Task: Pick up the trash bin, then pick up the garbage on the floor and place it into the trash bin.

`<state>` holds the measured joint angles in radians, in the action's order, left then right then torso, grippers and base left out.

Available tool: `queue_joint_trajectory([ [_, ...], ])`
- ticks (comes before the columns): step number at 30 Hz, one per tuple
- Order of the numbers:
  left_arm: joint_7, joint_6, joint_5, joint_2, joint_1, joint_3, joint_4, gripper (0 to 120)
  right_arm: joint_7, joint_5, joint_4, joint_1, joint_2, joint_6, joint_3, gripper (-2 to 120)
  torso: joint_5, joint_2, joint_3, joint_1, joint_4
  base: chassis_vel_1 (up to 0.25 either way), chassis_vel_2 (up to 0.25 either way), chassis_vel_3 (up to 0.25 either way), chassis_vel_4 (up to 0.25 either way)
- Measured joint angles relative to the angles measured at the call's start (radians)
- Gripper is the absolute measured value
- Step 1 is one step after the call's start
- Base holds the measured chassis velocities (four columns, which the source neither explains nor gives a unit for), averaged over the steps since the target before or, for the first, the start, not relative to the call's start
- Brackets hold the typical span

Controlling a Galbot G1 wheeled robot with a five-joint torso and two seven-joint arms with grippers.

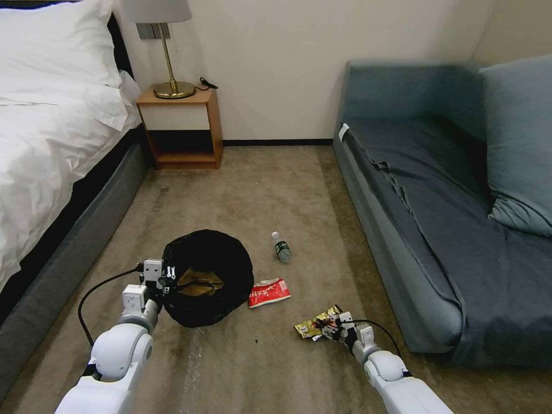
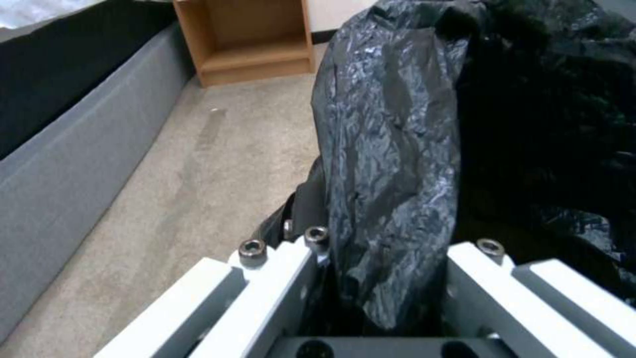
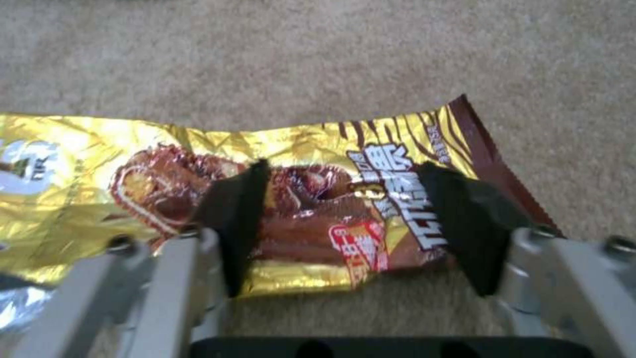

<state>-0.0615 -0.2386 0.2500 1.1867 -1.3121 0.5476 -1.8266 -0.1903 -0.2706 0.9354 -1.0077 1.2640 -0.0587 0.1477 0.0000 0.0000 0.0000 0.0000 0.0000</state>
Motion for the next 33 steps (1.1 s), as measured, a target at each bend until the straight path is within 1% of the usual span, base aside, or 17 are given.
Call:
queue_joint_trajectory([
  [2,0.000,0.002,0.000,0.001,-0.006,0.001,-0.008,4,-0.001,0.012,0.006,-0.014,0.000,-0.001,0.006,48,0.0000,0.000,0.000,0.000,0.0000,0.000,0.000,0.000,0.000],
  [3,0.000,0.002,0.000,0.001,-0.006,0.001,-0.008,4,-0.001,0.012,0.006,-0.014,0.000,-0.001,0.006,48,0.0000,0.000,0.000,0.000,0.0000,0.000,0.000,0.000,0.000],
  [4,0.000,0.004,0.000,0.002,-0.010,0.002,-0.011,4,-0.003,0.017,0.008,-0.019,0.001,-0.002,0.009,43,-0.0001,0.000,0.000,0.000,0.0000,0.000,0.000,0.000,0.000],
  [5,0.000,0.004,0.000,0.002,-0.010,0.002,-0.011,4,-0.003,0.017,0.008,-0.019,0.001,-0.002,0.009,43,-0.0001,0.000,0.000,0.000,0.0000,0.000,0.000,0.000,0.000],
  [7,0.000,0.009,-0.002,0.005,-0.020,0.003,-0.015,4,-0.009,0.025,0.015,-0.032,0.002,-0.003,0.021,36,-0.0001,0.000,0.000,0.000,0.0000,0.000,0.000,0.000,0.000],
  [8,0.000,0.009,-0.002,0.005,-0.020,0.003,-0.015,4,-0.009,0.025,0.015,-0.032,0.002,-0.003,0.021,36,-0.0001,0.000,0.000,0.000,0.0000,0.000,0.000,0.000,0.000],
  [10,0.000,0.010,-0.004,0.006,-0.025,0.003,-0.020,4,-0.012,0.028,0.020,-0.041,0.002,-0.004,0.028,26,-0.0001,0.000,0.000,0.000,0.0000,0.000,0.000,0.000,0.000],
  [11,0.000,0.010,-0.004,0.006,-0.025,0.003,-0.020,4,-0.012,0.028,0.020,-0.041,0.002,-0.004,0.028,26,-0.0001,0.000,0.000,0.000,0.0000,0.000,0.000,0.000,0.000],
  [13,0.000,0.011,-0.005,0.008,-0.031,0.003,-0.028,4,-0.013,0.029,0.026,-0.049,0.001,-0.004,0.034,15,0.0000,0.000,0.000,0.000,-0.0001,0.000,0.000,0.000,0.000],
  [14,0.000,0.011,-0.005,0.008,-0.031,0.003,-0.028,4,-0.013,0.029,0.026,-0.049,0.001,-0.004,0.034,15,0.0000,0.000,0.000,0.000,-0.0001,0.000,0.000,0.000,0.000],
  [15,0.000,0.011,-0.006,0.009,-0.034,0.003,-0.032,4,-0.014,0.029,0.029,-0.051,0.001,-0.004,0.037,8,0.0000,0.000,0.000,0.000,0.0000,0.000,0.000,0.000,0.000],
  [16,0.000,0.011,-0.006,0.010,-0.037,0.003,-0.037,4,-0.016,0.029,0.032,-0.054,0.000,-0.004,0.039,4,0.0000,0.000,0.000,0.000,-0.0001,0.000,0.000,0.000,0.000],
  [17,0.000,0.011,-0.006,0.010,-0.037,0.003,-0.037,4,-0.016,0.029,0.032,-0.054,0.000,-0.004,0.039,4,0.0000,0.000,0.000,0.000,-0.0001,0.000,0.000,0.000,0.000],
  [18,0.000,0.011,-0.006,0.010,-0.041,0.004,-0.042,4,-0.017,0.029,0.034,-0.056,-0.001,-0.004,0.040,1,0.0001,0.000,0.000,0.000,-0.0001,0.000,0.000,0.000,0.000],
  [33,-0.004,0.019,-0.021,0.025,-0.076,0.011,-0.065,4,-0.028,0.020,0.072,-0.085,-0.009,-0.009,0.066,0,0.0002,0.000,0.000,0.000,0.0000,0.000,0.000,0.000,0.000],
])
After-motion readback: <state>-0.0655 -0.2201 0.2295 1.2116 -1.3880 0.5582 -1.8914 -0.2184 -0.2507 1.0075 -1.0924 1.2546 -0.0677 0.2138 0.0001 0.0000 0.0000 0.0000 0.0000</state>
